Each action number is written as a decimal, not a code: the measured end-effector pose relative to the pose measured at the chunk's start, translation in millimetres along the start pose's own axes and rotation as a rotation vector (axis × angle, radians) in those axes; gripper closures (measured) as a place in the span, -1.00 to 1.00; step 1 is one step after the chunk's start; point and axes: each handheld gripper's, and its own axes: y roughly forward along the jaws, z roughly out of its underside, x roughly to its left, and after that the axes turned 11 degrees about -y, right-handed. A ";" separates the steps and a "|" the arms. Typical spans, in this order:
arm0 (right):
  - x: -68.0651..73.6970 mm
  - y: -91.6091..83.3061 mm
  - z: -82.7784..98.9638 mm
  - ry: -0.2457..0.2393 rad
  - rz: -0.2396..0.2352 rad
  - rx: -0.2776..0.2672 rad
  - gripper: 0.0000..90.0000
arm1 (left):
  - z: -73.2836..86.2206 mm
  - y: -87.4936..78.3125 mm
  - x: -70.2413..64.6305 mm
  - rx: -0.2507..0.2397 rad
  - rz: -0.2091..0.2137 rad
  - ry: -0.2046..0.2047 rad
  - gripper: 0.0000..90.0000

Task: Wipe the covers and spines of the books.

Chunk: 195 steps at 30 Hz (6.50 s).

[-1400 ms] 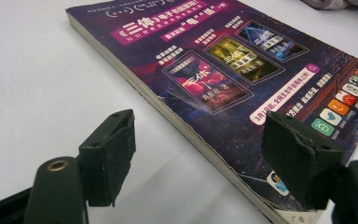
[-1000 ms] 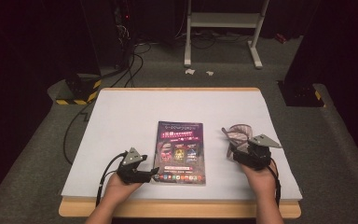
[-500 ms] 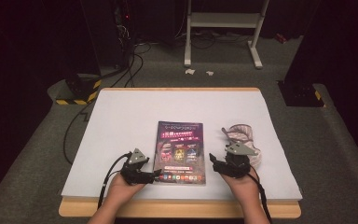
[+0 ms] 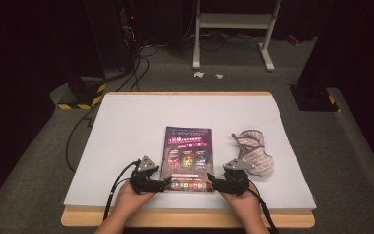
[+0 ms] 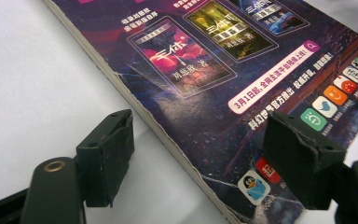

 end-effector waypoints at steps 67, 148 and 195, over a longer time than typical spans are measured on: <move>-3.3 11.9 3.0 0.160 -0.104 0.000 -0.30 | 2.7 5.7 -21.4 0.004 0.026 0.046 -0.36; 3.3 -6.3 -15.5 0.058 0.042 -0.173 0.62 | 14.3 -22.7 -1.2 -0.050 -0.054 -0.009 -0.17; -15.4 -13.1 -49.8 0.026 0.058 -0.321 0.88 | 33.8 -53.4 22.7 -0.093 -0.132 -0.096 -0.17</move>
